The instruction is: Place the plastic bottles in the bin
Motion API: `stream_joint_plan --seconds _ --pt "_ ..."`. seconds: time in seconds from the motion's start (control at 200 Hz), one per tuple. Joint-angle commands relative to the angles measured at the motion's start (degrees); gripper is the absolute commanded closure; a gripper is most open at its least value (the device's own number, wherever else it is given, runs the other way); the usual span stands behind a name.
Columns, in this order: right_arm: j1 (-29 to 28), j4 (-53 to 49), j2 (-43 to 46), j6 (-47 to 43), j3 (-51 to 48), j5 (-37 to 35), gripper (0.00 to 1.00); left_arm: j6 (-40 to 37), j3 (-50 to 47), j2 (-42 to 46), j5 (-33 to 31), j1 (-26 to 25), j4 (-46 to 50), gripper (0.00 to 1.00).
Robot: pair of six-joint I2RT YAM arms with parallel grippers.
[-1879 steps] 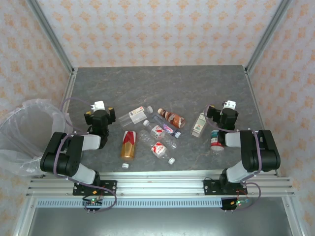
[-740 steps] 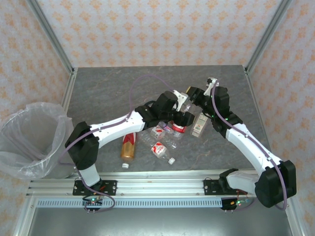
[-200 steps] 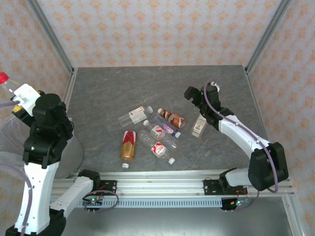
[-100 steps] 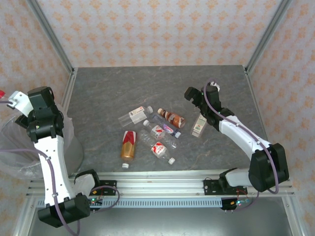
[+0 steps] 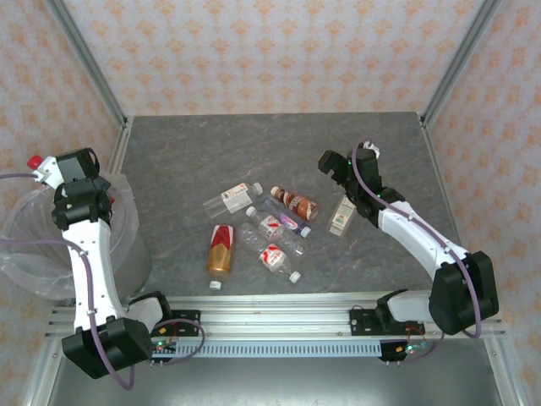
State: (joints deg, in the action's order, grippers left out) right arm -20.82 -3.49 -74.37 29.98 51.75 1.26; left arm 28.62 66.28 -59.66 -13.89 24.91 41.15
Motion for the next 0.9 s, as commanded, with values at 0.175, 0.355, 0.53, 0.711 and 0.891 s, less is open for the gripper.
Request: stream_joint_plan --seconds 0.175,0.355,0.53,0.711,0.891 --pt "0.2 -1.26 1.55 -0.45 -0.86 -1.75 0.01 1.68 0.94 -1.38 7.3 0.31 -2.39 0.37" --pt "0.17 -1.69 1.68 -0.53 -0.95 -1.95 0.01 2.77 2.59 -0.26 7.06 0.27 -0.9 0.16" --pt "0.16 -1.75 1.67 -0.54 -1.08 -2.05 0.01 2.34 4.45 1.33 8.2 0.32 0.99 0.08" --pt "0.23 -1.82 1.51 -0.59 -0.9 -1.98 0.01 2.32 6.81 2.36 9.33 0.32 2.76 0.05" --pt "0.23 -1.87 1.32 -0.28 -0.86 -1.87 0.01 2.32 9.07 3.24 12.73 -0.26 3.6 0.0"
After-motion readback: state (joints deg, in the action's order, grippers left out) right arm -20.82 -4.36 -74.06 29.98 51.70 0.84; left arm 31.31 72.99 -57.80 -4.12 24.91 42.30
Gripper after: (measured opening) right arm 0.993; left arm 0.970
